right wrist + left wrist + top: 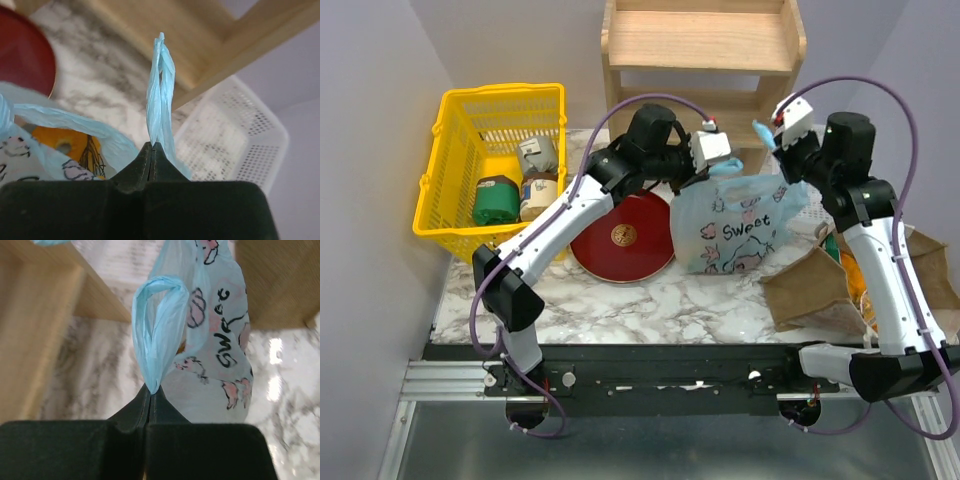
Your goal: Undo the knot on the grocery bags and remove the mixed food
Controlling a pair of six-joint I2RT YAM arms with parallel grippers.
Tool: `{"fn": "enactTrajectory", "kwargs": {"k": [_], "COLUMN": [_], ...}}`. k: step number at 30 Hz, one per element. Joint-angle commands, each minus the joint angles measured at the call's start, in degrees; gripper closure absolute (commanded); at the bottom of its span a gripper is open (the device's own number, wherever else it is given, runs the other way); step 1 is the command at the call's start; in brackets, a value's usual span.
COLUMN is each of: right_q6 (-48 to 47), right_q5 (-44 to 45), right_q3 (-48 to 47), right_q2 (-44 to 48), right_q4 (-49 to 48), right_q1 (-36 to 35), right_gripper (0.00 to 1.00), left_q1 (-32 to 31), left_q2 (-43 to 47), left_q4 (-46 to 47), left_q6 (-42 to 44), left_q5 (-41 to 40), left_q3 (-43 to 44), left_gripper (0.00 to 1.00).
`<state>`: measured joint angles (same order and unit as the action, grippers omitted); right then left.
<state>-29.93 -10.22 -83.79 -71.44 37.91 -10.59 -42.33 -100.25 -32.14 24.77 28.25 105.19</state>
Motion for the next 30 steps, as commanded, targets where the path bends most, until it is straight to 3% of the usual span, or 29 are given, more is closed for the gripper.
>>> {"fn": "enactTrajectory", "kwargs": {"k": [1, 5, 14, 16, 19, 20, 21, 22, 23, 24, 26, 28, 30], "right_q6": [6.82, 7.87, 9.54, 9.19, 9.54, 9.8, 10.15, 10.24, 10.25, 10.51, 10.69, 10.25, 9.02], "right_q5": [6.79, 6.27, 8.1, 9.33, 11.52, 12.41, 12.76, 12.94, 12.77, 12.59, 11.37, 10.48, 2.95], "right_q3": [-4.81, 1.32, 21.81, 24.98, 24.73, 24.2, 23.68, 22.19, 21.31, 20.17, 16.75, 13.93, 8.68], "right_q2": [1.47, 7.96, 22.47, 24.84, 25.73, 25.74, 25.74, 25.82, 25.74, 25.82, 26.09, 26.18, 26.53], "right_q4": [-6.18, -6.53, -2.23, -1.7, -0.47, -0.03, 0.93, 1.55, 2.16, 3.56, 4.89, 6.82, 9.18], "right_q1": [1.54, 1.45, 1.54, 1.45, 1.45, 1.54, 1.45, 1.45, 1.54, 1.54, 1.54, 1.45, 1.54], "right_gripper": [1.0, 0.99, 0.99, 1.0, 1.0, 0.99, 0.91, 0.73, 0.46, 0.38, 0.24, 0.22, 0.22], "left_q1": [0.05, -0.3, -0.74, -0.57, -0.48, -0.48, -0.56, -0.56, -0.48, -0.39, -0.39, -0.21, -0.12], "left_q2": [-0.04, 4.17, 15.69, 16.13, 16.22, 15.96, 15.79, 15.52, 14.91, 14.47, 12.55, 11.04, 8.24], "left_q4": [3.39, 2.97, -2.31, -2.31, -4.15, -4.59, -4.86, -5.04, -5.04, -5.04, -4.6, -2.94, -1.88], "left_q6": [-0.15, -3.67, -6.13, -7.99, -5.01, -4.56, -4.21, -4.03, -3.95, -3.86, -4.38, -5.87, -7.72], "left_q5": [-1.81, 3.9, 11.3, 9.46, 7.53, 7.0, 6.12, 4.2, 3.05, 2.43, 1.2, 0.58, 0.58], "left_q3": [11.17, 9.35, -16.49, -18.52, -16.6, -15.64, -13.36, -11.86, -10.19, -6.35, -1.24, 5.97, 11.32], "left_gripper": [1.0, 1.0, 0.97, 0.87, 0.46, 0.27, 0.21, 0.17, 0.13, 0.12, 0.08, 0.04, 0.01]}}
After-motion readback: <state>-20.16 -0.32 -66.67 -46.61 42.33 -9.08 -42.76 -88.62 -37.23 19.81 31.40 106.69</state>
